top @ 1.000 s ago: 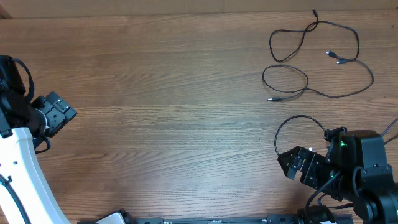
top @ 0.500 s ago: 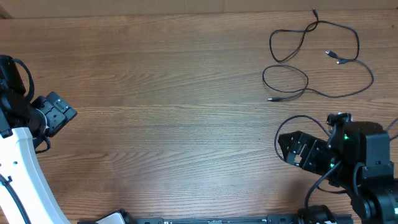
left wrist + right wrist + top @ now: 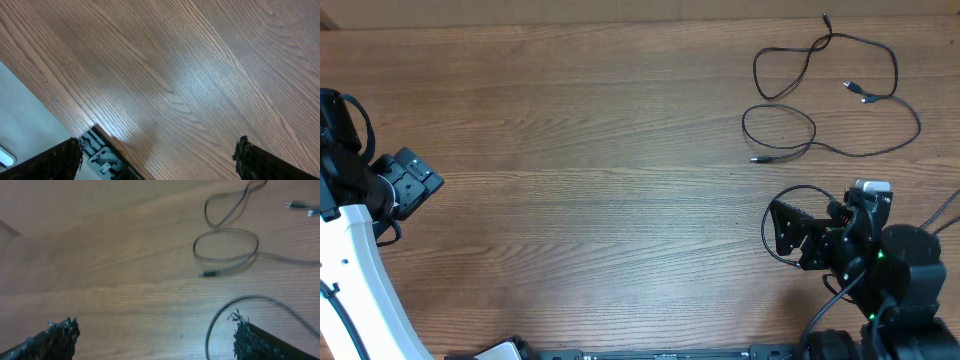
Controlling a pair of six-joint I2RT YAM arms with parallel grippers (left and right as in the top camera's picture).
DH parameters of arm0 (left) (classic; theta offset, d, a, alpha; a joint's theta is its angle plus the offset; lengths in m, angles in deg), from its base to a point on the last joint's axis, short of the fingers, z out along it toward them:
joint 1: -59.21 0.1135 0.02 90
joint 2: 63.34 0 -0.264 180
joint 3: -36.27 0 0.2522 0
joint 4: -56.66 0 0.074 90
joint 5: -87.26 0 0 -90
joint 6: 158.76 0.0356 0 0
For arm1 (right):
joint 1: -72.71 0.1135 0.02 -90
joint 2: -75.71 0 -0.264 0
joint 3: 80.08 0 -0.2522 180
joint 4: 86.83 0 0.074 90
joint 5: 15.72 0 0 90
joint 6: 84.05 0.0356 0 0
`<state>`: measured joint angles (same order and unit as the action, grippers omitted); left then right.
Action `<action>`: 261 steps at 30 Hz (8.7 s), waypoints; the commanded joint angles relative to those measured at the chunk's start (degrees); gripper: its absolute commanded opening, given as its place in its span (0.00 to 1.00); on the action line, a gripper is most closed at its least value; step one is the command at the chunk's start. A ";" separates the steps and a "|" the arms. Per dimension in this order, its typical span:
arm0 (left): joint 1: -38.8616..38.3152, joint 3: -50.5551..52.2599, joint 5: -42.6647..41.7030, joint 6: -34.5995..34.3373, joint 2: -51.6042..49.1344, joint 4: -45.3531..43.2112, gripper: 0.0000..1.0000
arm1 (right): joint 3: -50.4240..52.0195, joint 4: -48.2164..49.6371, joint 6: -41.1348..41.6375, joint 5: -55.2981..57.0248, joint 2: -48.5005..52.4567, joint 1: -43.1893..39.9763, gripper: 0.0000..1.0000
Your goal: Untangle cables
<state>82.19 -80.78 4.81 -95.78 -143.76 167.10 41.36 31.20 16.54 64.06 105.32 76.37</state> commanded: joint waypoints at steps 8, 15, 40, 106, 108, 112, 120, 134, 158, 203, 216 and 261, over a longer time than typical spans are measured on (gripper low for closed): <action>0.24 0.15 -0.09 -0.85 -0.09 0.11 0.99 | 16.55 16.31 -7.93 0.31 -14.14 -1.55 1.00; 0.24 0.15 -0.09 -0.85 -0.09 0.11 1.00 | 27.52 28.41 -7.89 0.28 -22.03 -2.47 1.00; 0.24 0.15 -0.09 -0.85 -0.09 0.11 1.00 | 44.37 46.21 -7.67 1.11 -29.49 -5.60 1.00; 0.24 0.15 1.95 -0.83 0.28 -0.07 1.00 | 44.33 43.95 -14.78 3.30 -29.44 -6.58 1.00; 0.24 0.22 1.90 -0.90 1.09 -0.02 1.00 | 44.33 43.95 -14.78 3.30 -29.44 -6.58 1.00; 0.22 3.63 1.36 -1.92 5.35 -2.29 1.00 | 44.33 43.95 -14.78 3.30 -29.44 -6.58 1.00; -1.16 25.97 -4.07 2.84 20.04 -19.37 1.00 | 44.33 43.95 -14.78 3.30 -29.44 -6.58 1.00; -16.96 54.40 -13.14 17.40 37.03 -42.99 1.00 | 44.33 43.95 -14.78 3.30 -29.44 -6.58 1.00; -18.93 73.55 -22.69 25.62 64.11 -54.99 1.00 | 44.33 43.95 -14.78 3.30 -29.44 -6.58 1.00; -24.41 102.97 -23.54 22.29 80.26 -93.92 1.00 | 44.33 43.95 -14.78 3.30 -29.44 -6.58 1.00; -24.13 103.01 -10.10 22.32 80.28 -98.82 1.00 | 44.33 43.95 -14.78 3.30 -29.44 -6.58 1.00; -24.13 103.01 1.46 25.14 80.26 -93.02 1.00 | 44.33 43.95 -14.78 3.30 -29.44 -6.58 1.00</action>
<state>58.06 22.01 6.10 -70.08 -64.18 74.08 85.10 74.89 1.85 67.06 76.44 70.08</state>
